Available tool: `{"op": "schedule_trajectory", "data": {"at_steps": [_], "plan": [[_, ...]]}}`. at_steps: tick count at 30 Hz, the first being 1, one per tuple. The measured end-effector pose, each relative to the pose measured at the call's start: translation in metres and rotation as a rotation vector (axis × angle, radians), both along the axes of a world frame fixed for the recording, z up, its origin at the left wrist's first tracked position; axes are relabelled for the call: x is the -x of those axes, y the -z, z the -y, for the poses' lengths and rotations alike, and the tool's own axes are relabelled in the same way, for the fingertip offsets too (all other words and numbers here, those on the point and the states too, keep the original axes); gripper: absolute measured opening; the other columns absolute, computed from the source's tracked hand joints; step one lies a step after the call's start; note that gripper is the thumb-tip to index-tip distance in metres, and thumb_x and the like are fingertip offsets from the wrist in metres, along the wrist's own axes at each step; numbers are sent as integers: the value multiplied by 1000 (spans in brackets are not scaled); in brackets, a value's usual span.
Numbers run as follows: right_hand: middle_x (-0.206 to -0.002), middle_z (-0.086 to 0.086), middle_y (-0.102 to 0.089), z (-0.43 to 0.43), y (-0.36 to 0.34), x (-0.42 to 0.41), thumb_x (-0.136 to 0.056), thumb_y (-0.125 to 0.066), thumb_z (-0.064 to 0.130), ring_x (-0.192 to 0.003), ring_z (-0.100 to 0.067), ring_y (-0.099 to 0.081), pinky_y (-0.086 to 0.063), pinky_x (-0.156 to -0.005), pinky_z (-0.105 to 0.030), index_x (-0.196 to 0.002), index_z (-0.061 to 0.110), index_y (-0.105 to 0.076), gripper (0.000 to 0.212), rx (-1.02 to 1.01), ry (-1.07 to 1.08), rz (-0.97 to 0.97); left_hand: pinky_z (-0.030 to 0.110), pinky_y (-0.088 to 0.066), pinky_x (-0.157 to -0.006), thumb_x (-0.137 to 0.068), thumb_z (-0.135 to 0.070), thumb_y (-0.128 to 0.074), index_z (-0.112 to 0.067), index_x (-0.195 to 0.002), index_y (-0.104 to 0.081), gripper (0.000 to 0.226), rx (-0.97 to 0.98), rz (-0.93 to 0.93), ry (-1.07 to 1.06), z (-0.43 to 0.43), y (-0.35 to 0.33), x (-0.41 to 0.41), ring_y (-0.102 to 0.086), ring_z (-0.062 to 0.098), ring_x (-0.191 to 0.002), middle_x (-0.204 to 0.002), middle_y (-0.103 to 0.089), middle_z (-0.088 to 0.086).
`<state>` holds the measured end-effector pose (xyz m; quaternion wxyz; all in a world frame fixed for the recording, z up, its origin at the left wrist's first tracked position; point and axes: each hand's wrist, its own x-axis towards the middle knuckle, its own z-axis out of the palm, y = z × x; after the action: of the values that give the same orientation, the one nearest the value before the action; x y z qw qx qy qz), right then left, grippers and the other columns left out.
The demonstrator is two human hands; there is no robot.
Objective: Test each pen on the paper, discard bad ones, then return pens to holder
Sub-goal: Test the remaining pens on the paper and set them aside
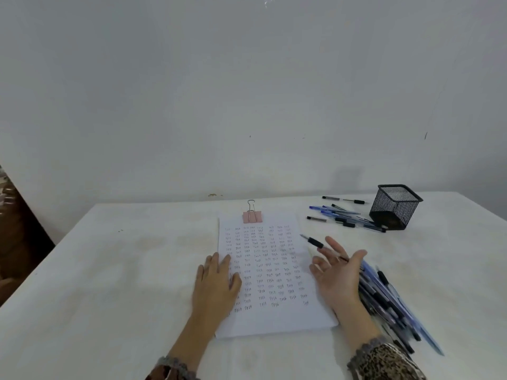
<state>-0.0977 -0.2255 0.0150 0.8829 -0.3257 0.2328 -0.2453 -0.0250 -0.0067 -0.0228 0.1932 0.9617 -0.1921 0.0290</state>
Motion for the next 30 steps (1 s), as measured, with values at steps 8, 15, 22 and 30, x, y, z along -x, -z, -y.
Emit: {"op": "schedule_trajectory", "data": {"at_steps": [8, 15, 22, 30], "plan": [[-93, -10, -63, -11, 6, -3, -95, -8, 56, -87, -23, -56, -44, -83, -28, -92, 7, -63, 74, 132, -2, 2, 39, 2, -116, -63, -55, 17, -21, -146, -11, 94, -103, -4, -33, -4, 1, -1, -3, 17, -143, -155, -9, 5], [-76, -9, -68, -6, 12, -8, -92, -14, 62, -67, -25, -58, -47, -66, -33, -90, 8, -68, 76, 57, -7, 4, 36, 3, -115, -59, -58, 16, -24, -146, -13, 98, -45, -13, -52, -20, -2, -2, -3, 14, -143, -155, -10, 0], [-56, -1, -64, 37, -10, -26, -94, -51, 9, -54, -14, -65, -54, -53, -17, -73, 8, -52, 21, 193, 80, 27, 27, 9, -111, -59, -59, 17, -28, -146, -10, 96, -1, -2, -61, -21, -2, -2, 0, 11, -143, -156, -4, -4], [-60, -9, -67, 43, -22, -107, -89, -50, -9, -56, -14, -67, -54, -53, -17, -74, 6, -53, 22, 85, -146, 53, 24, 12, -108, -58, -60, 18, -31, -146, -6, 95, -5, 2, -58, -20, -4, -5, 3, 8, -143, -155, 0, -7]]}}
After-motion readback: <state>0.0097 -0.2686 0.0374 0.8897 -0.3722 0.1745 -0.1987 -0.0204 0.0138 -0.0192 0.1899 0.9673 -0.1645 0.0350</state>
